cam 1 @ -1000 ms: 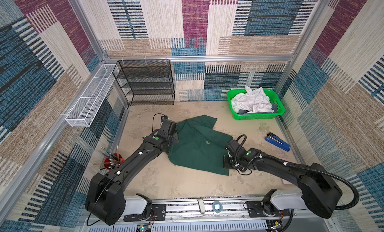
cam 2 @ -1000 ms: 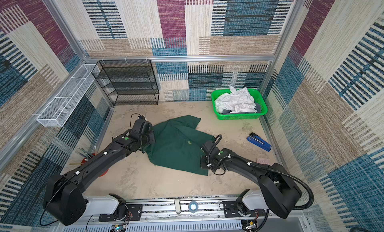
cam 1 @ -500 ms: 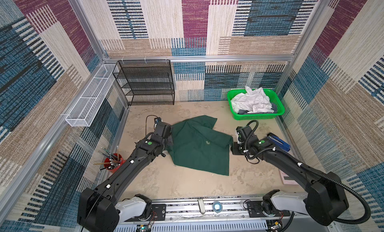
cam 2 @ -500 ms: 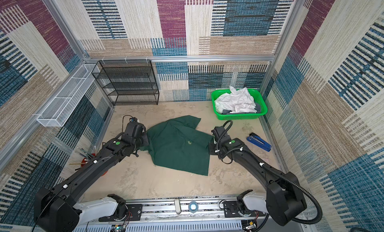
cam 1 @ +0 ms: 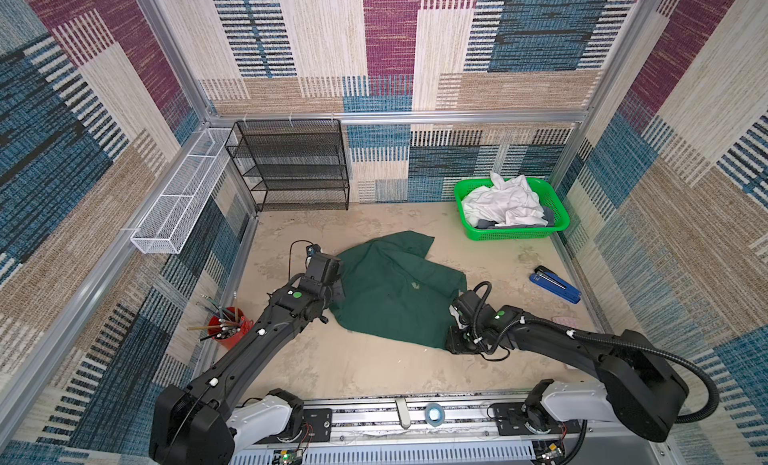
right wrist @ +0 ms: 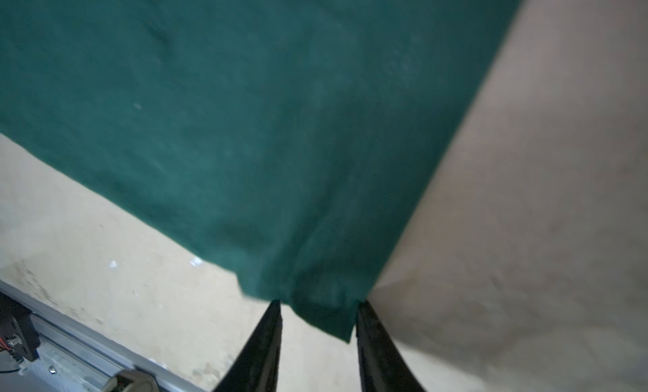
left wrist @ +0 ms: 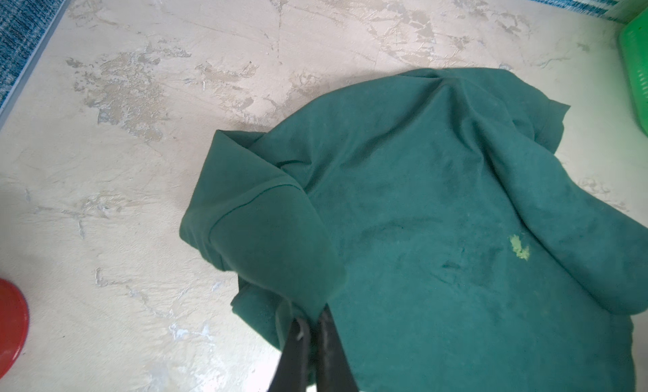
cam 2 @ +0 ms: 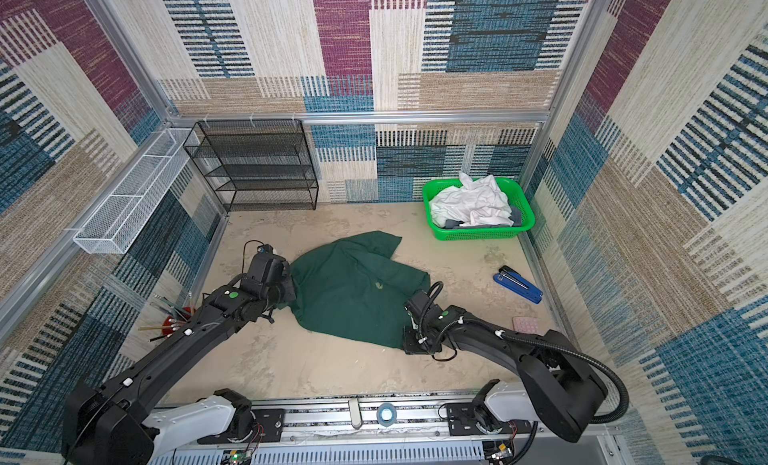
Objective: Fold and stack the t-shirts
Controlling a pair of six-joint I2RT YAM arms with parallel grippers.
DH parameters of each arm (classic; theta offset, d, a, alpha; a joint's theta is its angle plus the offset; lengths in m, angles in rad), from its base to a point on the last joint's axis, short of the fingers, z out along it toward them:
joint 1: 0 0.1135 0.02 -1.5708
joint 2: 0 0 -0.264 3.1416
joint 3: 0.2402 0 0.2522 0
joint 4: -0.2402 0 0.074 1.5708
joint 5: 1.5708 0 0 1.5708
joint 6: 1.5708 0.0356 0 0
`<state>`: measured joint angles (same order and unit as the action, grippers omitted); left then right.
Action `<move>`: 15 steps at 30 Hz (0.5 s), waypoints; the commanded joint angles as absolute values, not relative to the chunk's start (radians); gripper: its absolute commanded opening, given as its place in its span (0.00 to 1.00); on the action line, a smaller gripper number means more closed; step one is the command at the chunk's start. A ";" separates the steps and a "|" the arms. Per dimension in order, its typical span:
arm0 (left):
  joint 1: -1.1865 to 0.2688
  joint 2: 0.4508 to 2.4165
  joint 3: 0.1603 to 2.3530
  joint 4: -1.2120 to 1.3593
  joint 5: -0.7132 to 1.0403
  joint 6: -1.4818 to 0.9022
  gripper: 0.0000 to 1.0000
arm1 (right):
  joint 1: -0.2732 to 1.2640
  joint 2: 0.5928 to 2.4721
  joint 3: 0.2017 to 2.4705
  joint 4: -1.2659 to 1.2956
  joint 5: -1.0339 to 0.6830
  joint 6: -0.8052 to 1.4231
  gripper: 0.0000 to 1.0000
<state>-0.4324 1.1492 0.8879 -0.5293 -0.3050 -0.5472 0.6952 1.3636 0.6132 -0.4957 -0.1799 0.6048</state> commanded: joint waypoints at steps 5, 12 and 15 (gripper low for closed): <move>-0.430 1.102 0.877 -0.570 -0.314 -0.582 0.00 | 0.702 1.413 0.624 -0.534 -0.082 0.608 0.00; -0.431 1.090 0.894 -0.572 -0.260 -0.568 0.00 | 0.590 1.316 0.810 -0.674 0.058 0.520 0.00; -0.431 1.083 0.900 -0.563 -0.177 -0.554 0.00 | 0.495 1.275 0.914 -0.721 0.100 0.453 0.00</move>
